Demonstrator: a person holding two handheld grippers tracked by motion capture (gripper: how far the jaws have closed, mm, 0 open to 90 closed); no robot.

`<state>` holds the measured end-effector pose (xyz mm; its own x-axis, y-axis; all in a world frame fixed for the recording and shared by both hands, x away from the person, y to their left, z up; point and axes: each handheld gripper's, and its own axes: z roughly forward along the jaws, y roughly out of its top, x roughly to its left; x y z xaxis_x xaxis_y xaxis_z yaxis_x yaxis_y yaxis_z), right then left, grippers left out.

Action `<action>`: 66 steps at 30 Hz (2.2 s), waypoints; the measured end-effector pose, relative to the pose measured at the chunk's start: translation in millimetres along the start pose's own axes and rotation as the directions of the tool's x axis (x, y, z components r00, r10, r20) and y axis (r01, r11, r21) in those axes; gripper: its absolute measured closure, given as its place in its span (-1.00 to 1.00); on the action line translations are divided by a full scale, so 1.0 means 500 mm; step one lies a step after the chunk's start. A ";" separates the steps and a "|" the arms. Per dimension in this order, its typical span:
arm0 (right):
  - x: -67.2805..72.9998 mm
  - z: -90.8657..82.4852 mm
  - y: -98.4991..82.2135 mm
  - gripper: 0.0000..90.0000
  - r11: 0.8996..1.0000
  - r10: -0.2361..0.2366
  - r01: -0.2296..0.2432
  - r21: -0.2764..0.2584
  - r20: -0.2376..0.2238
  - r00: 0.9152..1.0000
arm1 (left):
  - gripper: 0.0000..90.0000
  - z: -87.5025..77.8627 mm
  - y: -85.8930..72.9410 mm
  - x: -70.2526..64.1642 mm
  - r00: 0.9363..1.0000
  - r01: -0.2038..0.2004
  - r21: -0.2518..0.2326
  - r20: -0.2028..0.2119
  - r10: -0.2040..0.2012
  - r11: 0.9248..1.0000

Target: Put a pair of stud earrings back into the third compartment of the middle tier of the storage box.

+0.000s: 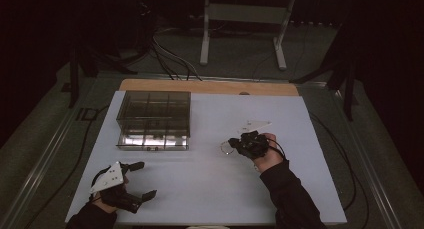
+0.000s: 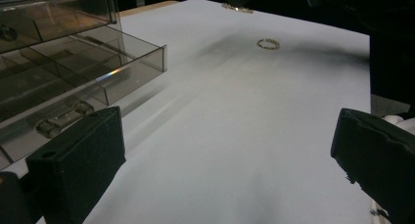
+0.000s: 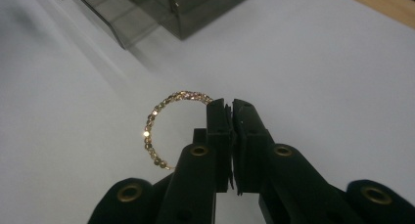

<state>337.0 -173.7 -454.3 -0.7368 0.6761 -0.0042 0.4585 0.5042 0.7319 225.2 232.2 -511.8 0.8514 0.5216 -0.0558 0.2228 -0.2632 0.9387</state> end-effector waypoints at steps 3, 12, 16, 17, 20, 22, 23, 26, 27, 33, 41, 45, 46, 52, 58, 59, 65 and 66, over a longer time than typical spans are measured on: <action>0.010 0.009 0.016 0.94 1.000 -0.011 0.011 -0.001 -0.013 1.000 | -0.99 0.000 0.000 -0.001 1.000 -0.002 -0.002 0.001 0.002 1.000; 0.036 0.038 0.062 0.94 0.999 -0.046 0.046 0.000 -0.042 0.998 | -0.99 -0.003 0.001 0.001 1.000 -0.001 -0.008 -0.001 0.001 1.000; 0.045 0.045 0.080 0.94 0.998 -0.060 0.059 -0.004 -0.049 0.997 | -0.99 -0.003 0.000 0.000 1.000 -0.002 -0.006 -0.001 0.002 1.000; 0.046 0.046 0.085 0.94 0.998 -0.061 0.061 -0.004 -0.049 0.997 | -0.99 -0.003 0.001 0.000 1.000 -0.002 -0.005 -0.001 0.002 1.000; 0.051 0.050 0.099 0.94 0.998 -0.068 0.068 -0.010 -0.054 0.996 | -0.99 -0.003 0.001 0.000 1.000 -0.005 -0.007 -0.001 0.005 1.000; 0.054 0.055 0.108 0.94 0.998 -0.066 0.065 -0.012 -0.057 0.996 | -0.99 -0.003 0.001 0.000 1.000 -0.003 -0.007 -0.001 0.003 1.000; 0.055 0.057 0.112 0.94 0.998 -0.066 0.065 -0.013 -0.059 0.996 | -0.99 -0.003 0.001 0.000 1.000 -0.003 -0.008 0.000 0.003 1.000; 0.060 0.062 0.126 0.94 0.997 -0.075 0.074 -0.016 -0.059 0.995 | -0.99 -0.003 0.001 0.000 1.000 -0.005 -0.006 -0.001 0.005 1.000; 0.061 0.065 0.131 0.94 0.997 -0.076 0.075 -0.017 -0.059 0.995 | -0.99 -0.003 0.001 0.000 1.000 -0.004 -0.007 -0.001 0.004 1.000; 0.073 0.079 0.151 0.94 0.996 -0.086 0.085 -0.018 -0.066 0.994 | -0.99 -0.004 0.002 -0.001 1.000 -0.001 -0.011 0.001 0.001 1.000; 0.086 0.101 0.175 0.94 0.996 -0.084 0.082 -0.019 -0.081 0.993 | -0.99 -0.004 0.003 -0.001 1.000 -0.001 -0.013 0.002 0.001 1.000; 0.094 0.114 0.187 0.94 0.996 -0.088 0.086 -0.016 -0.091 0.992 | -0.99 -0.004 0.003 -0.001 1.000 -0.001 -0.009 0.003 0.001 1.000; 0.096 0.118 0.190 0.94 0.996 -0.089 0.088 -0.014 -0.093 0.992 | -0.99 -0.004 0.003 -0.002 1.000 -0.003 -0.011 0.004 0.003 1.000; 0.109 0.141 0.209 0.94 0.996 -0.091 0.090 -0.015 -0.104 0.990 | -0.99 -0.005 0.004 -0.001 1.000 -0.004 -0.010 0.007 0.004 1.000; 0.123 0.165 0.218 0.94 0.997 -0.076 0.075 -0.013 -0.118 0.990 | -0.99 -0.005 0.004 -0.001 1.000 0.001 -0.021 0.014 0.000 1.000; 0.125 0.170 0.218 0.94 0.997 -0.073 0.073 -0.010 -0.120 0.990 | -0.99 -0.005 0.004 -0.002 1.000 0.002 -0.022 0.015 -0.001 1.000; 0.127 0.197 0.214 0.94 0.998 -0.060 0.062 0.013 -0.114 0.992 | -0.99 -0.006 0.004 -0.002 1.000 0.002 -0.021 0.015 -0.001 1.000; 0.126 0.201 0.213 0.93 0.998 -0.055 0.057 0.016 -0.114 0.992 | -0.99 -0.006 0.003 -0.001 1.000 0.002 -0.019 0.015 -0.001 1.000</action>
<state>389.6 -23.2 -445.0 -0.8129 0.5814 0.0333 0.4234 0.5508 0.7192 223.9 233.7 -509.2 0.8583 0.5093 -0.0623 0.2151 -0.2469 0.9449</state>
